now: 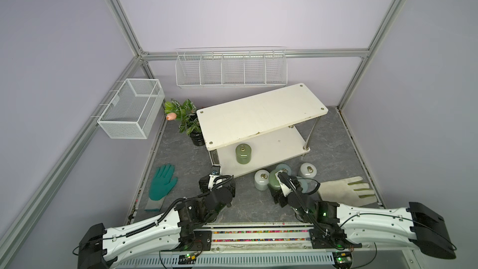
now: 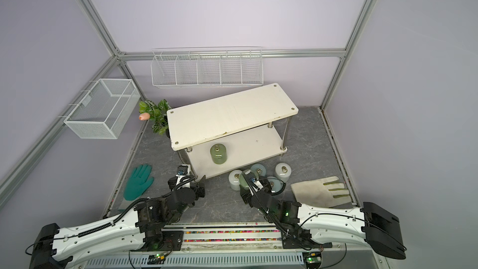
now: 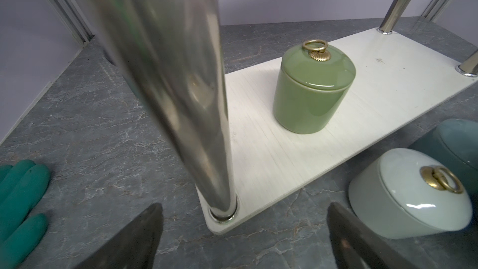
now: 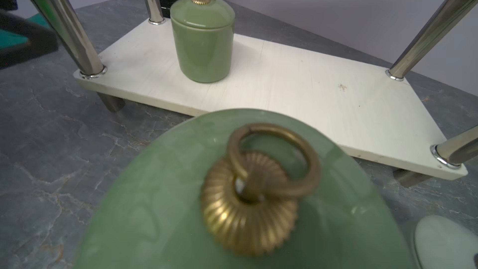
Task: Remove the tea canisters from the shelf
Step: Place the tea canister at the center of the board.
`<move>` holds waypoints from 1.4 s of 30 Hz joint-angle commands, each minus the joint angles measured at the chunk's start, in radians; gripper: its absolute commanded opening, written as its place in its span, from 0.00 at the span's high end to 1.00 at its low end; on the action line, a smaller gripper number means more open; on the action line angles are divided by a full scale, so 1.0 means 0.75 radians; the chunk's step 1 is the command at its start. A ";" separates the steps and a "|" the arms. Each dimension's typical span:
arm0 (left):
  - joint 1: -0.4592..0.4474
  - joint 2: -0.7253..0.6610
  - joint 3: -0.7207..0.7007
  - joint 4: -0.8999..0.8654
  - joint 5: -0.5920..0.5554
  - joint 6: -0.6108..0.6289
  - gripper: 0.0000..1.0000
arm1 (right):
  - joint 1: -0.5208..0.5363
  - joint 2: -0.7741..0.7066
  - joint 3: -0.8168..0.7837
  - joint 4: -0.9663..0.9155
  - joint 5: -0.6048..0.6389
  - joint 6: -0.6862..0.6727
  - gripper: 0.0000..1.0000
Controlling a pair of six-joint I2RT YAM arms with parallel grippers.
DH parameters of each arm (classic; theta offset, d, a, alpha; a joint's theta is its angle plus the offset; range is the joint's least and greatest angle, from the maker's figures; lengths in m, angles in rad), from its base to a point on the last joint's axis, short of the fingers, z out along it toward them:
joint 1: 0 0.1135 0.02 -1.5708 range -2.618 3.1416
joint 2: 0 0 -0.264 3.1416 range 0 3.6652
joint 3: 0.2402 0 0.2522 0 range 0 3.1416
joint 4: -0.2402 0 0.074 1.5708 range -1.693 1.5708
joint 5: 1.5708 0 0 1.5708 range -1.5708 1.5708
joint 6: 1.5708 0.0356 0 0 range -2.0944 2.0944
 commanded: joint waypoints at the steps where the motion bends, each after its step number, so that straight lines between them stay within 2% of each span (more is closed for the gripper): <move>1: -0.001 0.003 0.053 0.028 -0.005 0.008 0.00 | 0.031 -0.032 -0.023 0.040 0.080 0.105 0.41; 25: -0.003 0.067 0.079 0.017 0.005 -0.013 0.00 | 0.039 0.233 -0.082 0.209 -0.056 0.240 0.39; 33: -0.002 0.078 0.077 0.032 0.012 -0.011 0.00 | 0.037 0.204 -0.116 0.218 -0.040 0.291 0.35; 42: -0.002 0.110 0.108 0.028 0.015 0.006 0.00 | 0.034 0.325 -0.106 0.273 -0.050 0.328 0.35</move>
